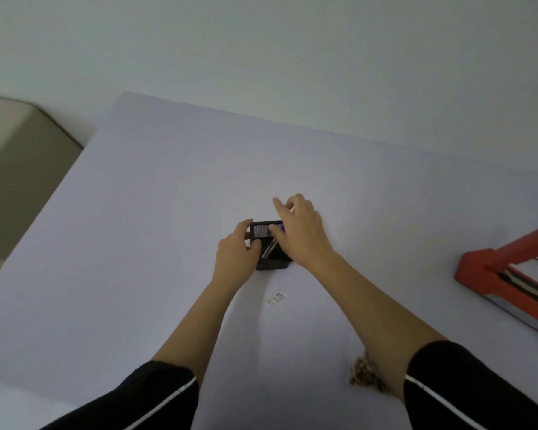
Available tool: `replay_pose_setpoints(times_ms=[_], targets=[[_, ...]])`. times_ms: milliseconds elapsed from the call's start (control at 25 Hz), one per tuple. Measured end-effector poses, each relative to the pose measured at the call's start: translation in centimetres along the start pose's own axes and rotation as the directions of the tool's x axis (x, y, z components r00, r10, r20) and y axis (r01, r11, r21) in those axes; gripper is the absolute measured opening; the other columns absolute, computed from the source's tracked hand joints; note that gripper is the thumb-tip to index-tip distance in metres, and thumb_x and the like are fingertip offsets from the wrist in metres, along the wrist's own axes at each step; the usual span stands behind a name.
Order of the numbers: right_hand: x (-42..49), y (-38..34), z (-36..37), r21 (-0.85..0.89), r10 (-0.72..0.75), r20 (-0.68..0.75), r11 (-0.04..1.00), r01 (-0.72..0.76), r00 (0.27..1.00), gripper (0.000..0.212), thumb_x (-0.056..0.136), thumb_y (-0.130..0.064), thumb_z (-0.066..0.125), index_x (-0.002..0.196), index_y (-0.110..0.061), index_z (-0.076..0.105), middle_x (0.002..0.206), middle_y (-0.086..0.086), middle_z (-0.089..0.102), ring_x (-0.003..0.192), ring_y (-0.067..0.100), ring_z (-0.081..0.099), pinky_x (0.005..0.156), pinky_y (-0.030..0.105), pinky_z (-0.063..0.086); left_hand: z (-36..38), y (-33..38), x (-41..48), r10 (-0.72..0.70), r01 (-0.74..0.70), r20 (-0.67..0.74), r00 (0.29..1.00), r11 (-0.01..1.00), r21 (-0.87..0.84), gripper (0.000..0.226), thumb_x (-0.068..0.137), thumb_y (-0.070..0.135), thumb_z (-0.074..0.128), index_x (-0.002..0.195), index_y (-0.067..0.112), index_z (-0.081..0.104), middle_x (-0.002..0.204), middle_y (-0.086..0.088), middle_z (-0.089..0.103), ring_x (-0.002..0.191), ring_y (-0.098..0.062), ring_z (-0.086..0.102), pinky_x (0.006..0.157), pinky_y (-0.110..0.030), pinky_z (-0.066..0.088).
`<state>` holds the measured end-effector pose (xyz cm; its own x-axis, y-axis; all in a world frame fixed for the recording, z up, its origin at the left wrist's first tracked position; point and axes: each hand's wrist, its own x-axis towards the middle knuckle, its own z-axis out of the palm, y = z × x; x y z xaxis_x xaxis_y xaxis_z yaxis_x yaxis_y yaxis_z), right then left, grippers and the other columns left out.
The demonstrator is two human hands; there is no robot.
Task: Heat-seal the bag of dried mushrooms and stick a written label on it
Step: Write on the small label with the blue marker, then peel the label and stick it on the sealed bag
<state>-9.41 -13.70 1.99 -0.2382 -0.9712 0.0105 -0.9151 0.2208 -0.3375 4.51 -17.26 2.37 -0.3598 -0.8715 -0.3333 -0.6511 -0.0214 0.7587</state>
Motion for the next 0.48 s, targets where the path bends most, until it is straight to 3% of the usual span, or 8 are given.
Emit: replay_pose_setpoints(times_ms=[120, 240, 320, 400, 480], targets=[[-1.0, 0.9, -0.4, 0.286, 0.124, -0.101, 0.954, -0.091, 0.987, 0.055, 0.091, -0.032, 0.054, 0.140, -0.015, 0.035, 0.130, 0.013, 0.040, 0.114, 0.022, 0.042, 0.094, 0.034, 0.039, -0.1, -0.1, -0.6, -0.004, 0.002, -0.048, 0.999, 0.998, -0.057, 0.050, 0.093, 0.025, 0.051, 0.140, 0.019, 0.035, 0.129, -0.006, 0.055, 0.094, -0.017, 0.060, 0.083, -0.031, 0.050], [-4.6, 2.2, 0.0, 0.604, 0.465, -0.263, 0.763, -0.231, 0.845, 0.032, 0.094, -0.019, 0.049, 0.125, -0.009, 0.049, 0.119, 0.010, 0.046, 0.102, 0.016, 0.050, 0.089, 0.031, 0.047, -0.1, -1.5, -2.3, -0.061, 0.008, -0.290, 0.955, 0.984, -0.180, 0.032, 0.093, 0.024, 0.050, 0.125, 0.016, 0.050, 0.112, -0.001, 0.060, 0.091, -0.014, 0.058, 0.071, -0.015, 0.042], [-8.1, 2.9, 1.4, 0.614, 0.581, -0.259, 0.716, -0.333, 0.772, 0.020, 0.094, -0.014, 0.047, 0.113, -0.008, 0.053, 0.109, 0.007, 0.048, 0.092, 0.018, 0.053, 0.081, 0.033, 0.052, 0.5, -3.2, -4.1, -0.091, 0.027, -0.377, 0.922, 0.985, -0.170, 0.021, 0.093, 0.019, 0.051, 0.111, 0.012, 0.058, 0.101, -0.002, 0.062, 0.086, -0.015, 0.057, 0.066, -0.009, 0.039], [-10.9, 3.1, 3.7, 0.558, 0.545, -0.150, 0.735, -0.385, 0.825, 0.017, 0.093, -0.012, 0.049, 0.109, -0.009, 0.055, 0.105, 0.003, 0.048, 0.090, 0.019, 0.054, 0.080, 0.033, 0.053, 1.8, -5.4, -5.9, -0.036, 0.014, -0.297, 0.954, 0.997, -0.075, 0.015, 0.091, 0.017, 0.055, 0.103, 0.010, 0.062, 0.095, -0.004, 0.063, 0.081, -0.014, 0.057, 0.068, -0.014, 0.043], [-12.3, 2.6, 5.6, 0.513, 0.390, 0.036, 0.783, -0.352, 0.920, 0.022, 0.093, -0.014, 0.051, 0.114, -0.013, 0.059, 0.108, 0.003, 0.050, 0.092, 0.015, 0.054, 0.085, 0.032, 0.052, 3.4, -7.5, -6.9, 0.060, -0.051, -0.092, 0.994, 0.994, 0.094, 0.019, 0.089, 0.020, 0.059, 0.105, 0.010, 0.065, 0.097, -0.005, 0.061, 0.082, -0.017, 0.058, 0.073, -0.021, 0.047]])
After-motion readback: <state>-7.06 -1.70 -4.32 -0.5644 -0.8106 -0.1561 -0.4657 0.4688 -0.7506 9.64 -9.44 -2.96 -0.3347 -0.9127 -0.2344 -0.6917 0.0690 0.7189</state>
